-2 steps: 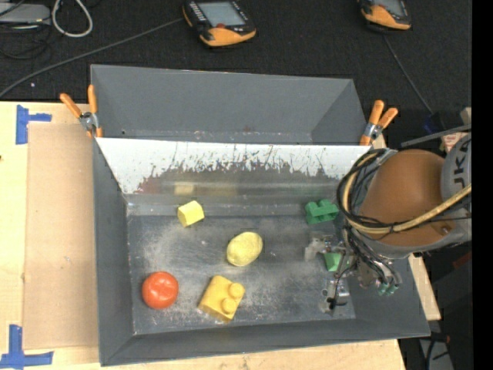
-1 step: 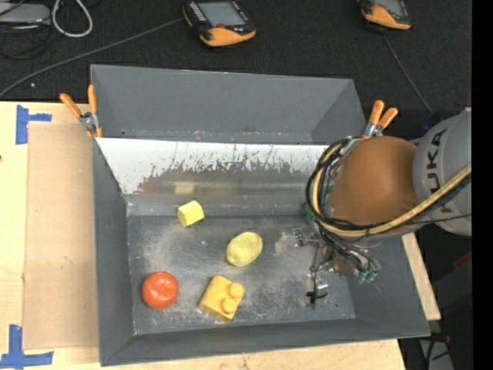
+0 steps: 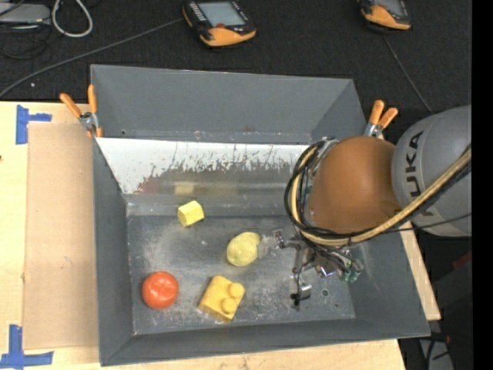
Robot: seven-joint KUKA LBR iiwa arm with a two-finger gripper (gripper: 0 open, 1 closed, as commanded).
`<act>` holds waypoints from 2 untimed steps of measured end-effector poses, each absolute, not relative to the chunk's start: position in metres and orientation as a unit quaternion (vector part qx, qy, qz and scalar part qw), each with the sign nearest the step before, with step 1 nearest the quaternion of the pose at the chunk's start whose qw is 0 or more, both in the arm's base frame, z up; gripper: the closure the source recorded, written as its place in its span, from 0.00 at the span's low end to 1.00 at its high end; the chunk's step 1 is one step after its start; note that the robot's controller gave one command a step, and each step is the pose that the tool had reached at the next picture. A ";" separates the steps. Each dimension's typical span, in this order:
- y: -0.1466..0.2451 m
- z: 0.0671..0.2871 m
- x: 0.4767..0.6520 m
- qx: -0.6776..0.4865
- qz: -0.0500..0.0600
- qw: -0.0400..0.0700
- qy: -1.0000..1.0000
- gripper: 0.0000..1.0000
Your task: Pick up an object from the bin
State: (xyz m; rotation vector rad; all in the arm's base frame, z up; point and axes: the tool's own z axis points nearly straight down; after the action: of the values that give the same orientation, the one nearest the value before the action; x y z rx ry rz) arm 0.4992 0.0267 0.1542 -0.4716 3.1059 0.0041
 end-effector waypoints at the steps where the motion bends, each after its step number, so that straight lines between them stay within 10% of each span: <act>1: 0.074 0.187 0.527 -0.209 0.001 0.001 0.978 0.00; 2: 0.100 0.181 0.509 -0.291 0.001 -0.003 0.957 0.00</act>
Offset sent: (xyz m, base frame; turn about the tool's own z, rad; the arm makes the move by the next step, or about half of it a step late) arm 0.0077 0.0751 0.0258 -0.2910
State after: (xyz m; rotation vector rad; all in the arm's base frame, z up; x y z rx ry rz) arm 0.5086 0.1001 0.1809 -0.9157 3.0117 0.0033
